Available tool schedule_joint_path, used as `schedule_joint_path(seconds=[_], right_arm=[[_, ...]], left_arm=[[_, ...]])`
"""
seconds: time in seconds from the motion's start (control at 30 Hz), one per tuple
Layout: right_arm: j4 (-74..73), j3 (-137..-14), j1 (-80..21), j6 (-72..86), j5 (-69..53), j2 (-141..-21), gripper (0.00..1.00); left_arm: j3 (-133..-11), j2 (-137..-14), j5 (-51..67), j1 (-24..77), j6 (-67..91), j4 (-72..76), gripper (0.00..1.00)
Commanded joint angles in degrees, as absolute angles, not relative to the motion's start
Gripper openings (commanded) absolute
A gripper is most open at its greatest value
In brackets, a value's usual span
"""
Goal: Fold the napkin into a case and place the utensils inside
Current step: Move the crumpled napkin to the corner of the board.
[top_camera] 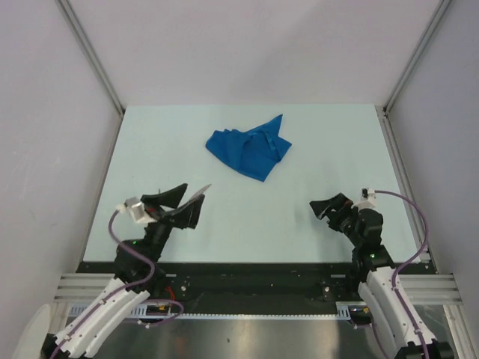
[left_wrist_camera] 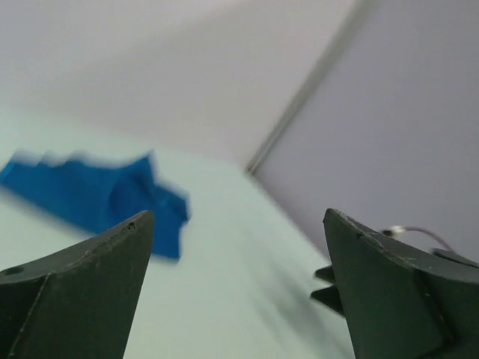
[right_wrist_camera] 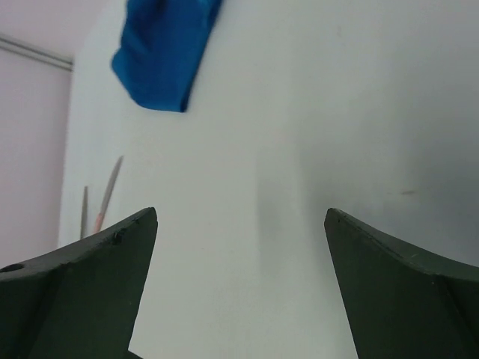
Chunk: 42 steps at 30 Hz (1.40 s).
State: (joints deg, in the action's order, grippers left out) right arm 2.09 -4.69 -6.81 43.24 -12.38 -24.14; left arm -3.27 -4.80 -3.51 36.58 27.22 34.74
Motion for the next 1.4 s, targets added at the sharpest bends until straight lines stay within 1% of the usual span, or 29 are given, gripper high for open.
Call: schedule_joint_path(seconds=[0.0, 0.03, 0.07, 0.13, 0.17, 0.23, 0.27, 0.3, 0.33, 0.37, 0.4, 0.47, 0.5, 0.57, 0.6, 0.63, 0.7, 0.73, 0.9, 0.97, 1.0, 1.03, 1.1, 1.13, 1.17, 1.23, 1.27, 1.3, 1.37], right_arm=[[1.05, -13.44, -6.42, 40.87, -7.38, -33.11, 1.0], [2.01, -16.06, -6.42, 40.35, -7.03, -36.18, 1.0], [4.02, -17.74, -6.5, 39.82, -7.12, -42.48, 1.0], [4.83, -25.78, -6.68, 37.19, -7.38, -51.11, 1.0], [4.14, -29.75, -7.72, 35.87, -7.12, -60.46, 1.0], [1.77, -37.14, -8.61, 32.88, -5.55, -69.3, 1.0], [0.28, -45.62, -8.7, 32.18, -5.54, -74.39, 1.0], [-2.52, -49.36, -9.22, 31.56, -5.54, -82.45, 1.0], [-4.03, -54.18, -9.49, 30.33, -5.8, -87.23, 1.0], [-6.91, -62.41, -9.67, 29.97, -5.97, -91.36, 1.0], [-8.86, -67.71, -10.28, 29.54, -6.24, -99.5, 1.0], [-14.03, -76.6, -10.98, 28.3, -7.12, -106.49, 1.0], [-15.19, -85.34, -11.33, 27.95, -6.95, -110.09, 1.0], [-19.92, -94.34, -12.13, 27.25, -7.38, -119.41, 1.0], [-22.39, -103.36, -12.39, 27.07, -7.12, -122.49, 1.0], [-25.2, -109.19, -13.35, 26.37, -7.38, -128.87, 1.0], [-35.21, -118.87, -14.76, 24.0, -5.55, -134.36, 1.0], [-39.33, -125.88, -15.64, 23.21, -1.88, -138.47, 1.0], [-43.24, -133.68, -19.86, 18.9, 6.22, -144.84, 1.0], [-43.16, -133.42, -20.21, 18.28, 7.65, -145.81, 0.95], [-43.07, -133.24, -20.39, 17.93, 7.56, -145.9, 0.91], [-43.24, -132.89, -20.48, 17.41, 8.6, -146.07, 0.79], [-43.94, -132.63, -21.0, 16.44, 9.05, -145.9, 0.58], [-45.25, -132.28, -21.18, 15.74, 10.62, -145.2, 0.31], [-45.61, -131.32, -21.7, 15.3, 12.03, -144.06, 0.2], [-44.48, -122.56, -23.81, 14.24, 15.27, -136.96, 0.01], [-43.25, -117.3, -24.6, 14.06, 16.25, -133.11, 0.0], [-41.94, -107.15, -25.48, 14.06, 17.83, -125.58, 0.0], [-37.54, -94.72, -28.29, 16.15, 18.63, -116.41, 0.0]], left_arm=[[-17.2, -17.97, -29.77, 36.12, 47.16, 1.12, 1.0], [-20.01, -19.93, -33.19, 36.12, 51.29, -9.65, 1.0], [-23.43, -21.52, -33.31, 36.04, 50.02, -11.76, 1.0], [-24.78, -25.55, -30.51, 36.04, 44.15, -11.17, 0.99], [-25.74, -26.45, -29.28, 36.04, 43.69, -11.16, 1.0], [-25.93, -28.38, -26.03, 35.95, 41.24, -8.81, 1.0], [-26.01, -29.08, -22.45, 35.86, 40.79, -8.01, 1.0], [-25.93, -29.7, -21.28, 35.95, 40.87, -7.3, 1.0], [-26.01, -30.66, -19.88, 35.95, 41.3, -6.42, 1.0], [-26.62, -32.5, -17.86, 35.86, 41.66, -6.42, 1.0], [-27.15, -34.0, -16.54, 35.95, 41.66, -6.68, 1.0], [-28.64, -36.72, -13.73, 35.95, 40.0, -7.55, 1.0], [-30.57, -39.87, -10.49, 35.95, 39.03, -8.08, 1.0], [-33.03, -43.14, -7.23, 35.95, 35.0, -10.8, 1.0], [-35.14, -45.59, -5.03, 35.86, 33.85, -11.85, 1.0], [-35.77, -46.66, -3.97, 35.95, 31.92, -12.65, 0.99], [-37.08, -47.98, -3.69, 35.86, 30.42, -13.27, 0.99], [-37.35, -48.25, -4.13, 35.86, 29.89, -13.79, 0.99], [-41.47, -52.11, -6.95, 35.42, 29.79, -15.82, 1.0], [-44.54, -55.44, -5.98, 34.89, 29.97, -17.31, 0.98], [-45.6, -56.42, -5.63, 34.54, 30.06, -18.1, 0.97], [-46.49, -57.47, -5.1, 34.45, 30.49, -18.37, 0.96], [-48.16, -59.5, -4.22, 34.37, 31.54, -18.54, 0.95], [-48.6, -60.02, -3.96, 34.37, 32.16, -18.46, 0.94], [-49.04, -60.9, -3.52, 34.37, 32.78, -18.37, 0.95], [-49.22, -61.78, -2.47, 34.19, 34.45, -17.41, 0.94], [-49.57, -62.4, -1.59, 34.1, 34.8, -16.88, 0.95], [-50.01, -64.06, -1.41, 33.93, 35.67, -16.79, 0.95], [-52.54, -66.61, -0.97, 33.66, 36.38, -17.66, 0.94]])
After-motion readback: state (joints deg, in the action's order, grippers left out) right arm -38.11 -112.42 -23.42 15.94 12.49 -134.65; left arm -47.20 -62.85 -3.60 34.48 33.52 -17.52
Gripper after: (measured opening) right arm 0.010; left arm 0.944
